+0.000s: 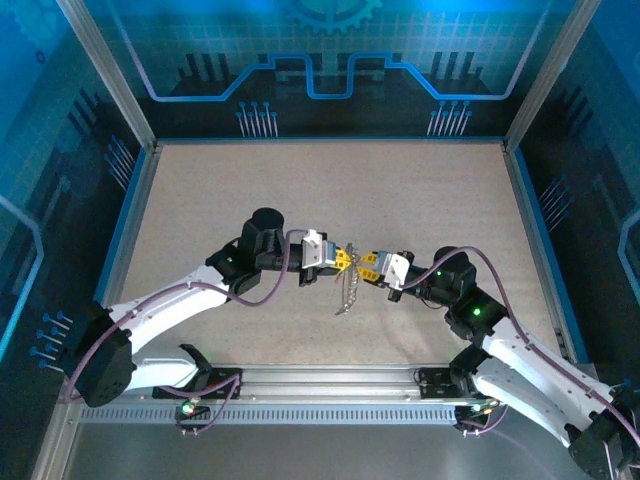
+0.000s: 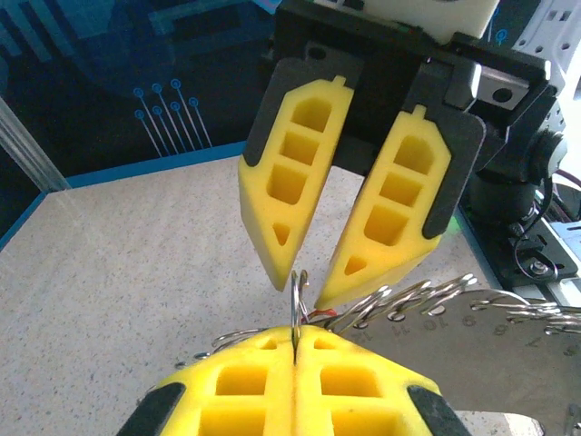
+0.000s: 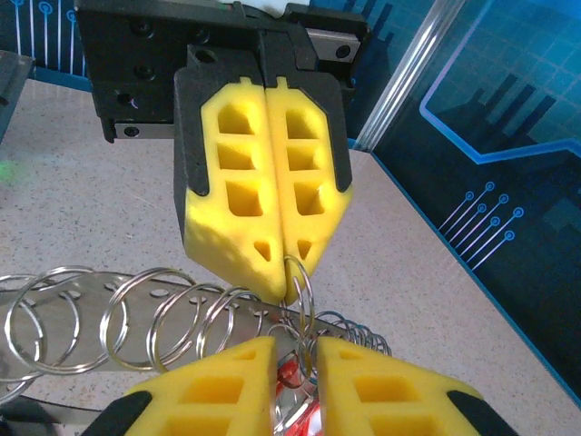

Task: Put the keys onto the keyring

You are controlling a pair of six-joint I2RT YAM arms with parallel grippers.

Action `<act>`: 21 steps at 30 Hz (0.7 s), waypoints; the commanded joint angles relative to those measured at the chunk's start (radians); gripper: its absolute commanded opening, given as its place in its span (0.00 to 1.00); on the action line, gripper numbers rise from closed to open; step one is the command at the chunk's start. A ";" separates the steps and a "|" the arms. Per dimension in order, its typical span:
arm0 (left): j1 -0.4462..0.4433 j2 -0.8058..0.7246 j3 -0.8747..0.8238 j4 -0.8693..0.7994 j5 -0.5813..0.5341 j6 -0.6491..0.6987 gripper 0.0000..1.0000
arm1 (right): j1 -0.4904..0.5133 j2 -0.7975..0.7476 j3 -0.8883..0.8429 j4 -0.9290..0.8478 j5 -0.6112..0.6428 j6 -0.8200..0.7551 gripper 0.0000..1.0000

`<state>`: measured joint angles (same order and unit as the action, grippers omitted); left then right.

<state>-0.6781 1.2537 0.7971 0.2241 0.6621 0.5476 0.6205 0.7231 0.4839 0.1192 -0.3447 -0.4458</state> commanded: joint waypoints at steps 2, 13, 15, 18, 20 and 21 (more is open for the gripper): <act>-0.005 0.005 0.001 0.082 0.070 -0.018 0.00 | -0.010 0.012 -0.004 0.001 0.001 0.016 0.19; -0.006 0.029 0.005 0.102 0.085 -0.020 0.00 | -0.010 0.042 0.019 0.026 -0.029 0.019 0.20; -0.005 0.033 0.004 0.103 0.085 -0.021 0.00 | -0.010 0.042 0.018 0.027 -0.034 0.018 0.19; -0.005 0.036 0.002 0.111 0.087 -0.025 0.00 | -0.010 0.040 0.019 0.025 -0.043 0.017 0.18; -0.006 0.039 -0.001 0.118 0.086 -0.030 0.00 | -0.010 0.042 0.018 0.025 -0.048 0.016 0.17; -0.006 0.041 -0.002 0.120 0.087 -0.032 0.00 | -0.010 0.042 0.019 0.022 -0.050 0.015 0.16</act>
<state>-0.6781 1.2869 0.7952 0.2760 0.6975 0.5293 0.6205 0.7662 0.4839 0.1307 -0.3611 -0.4423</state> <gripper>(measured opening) 0.055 0.166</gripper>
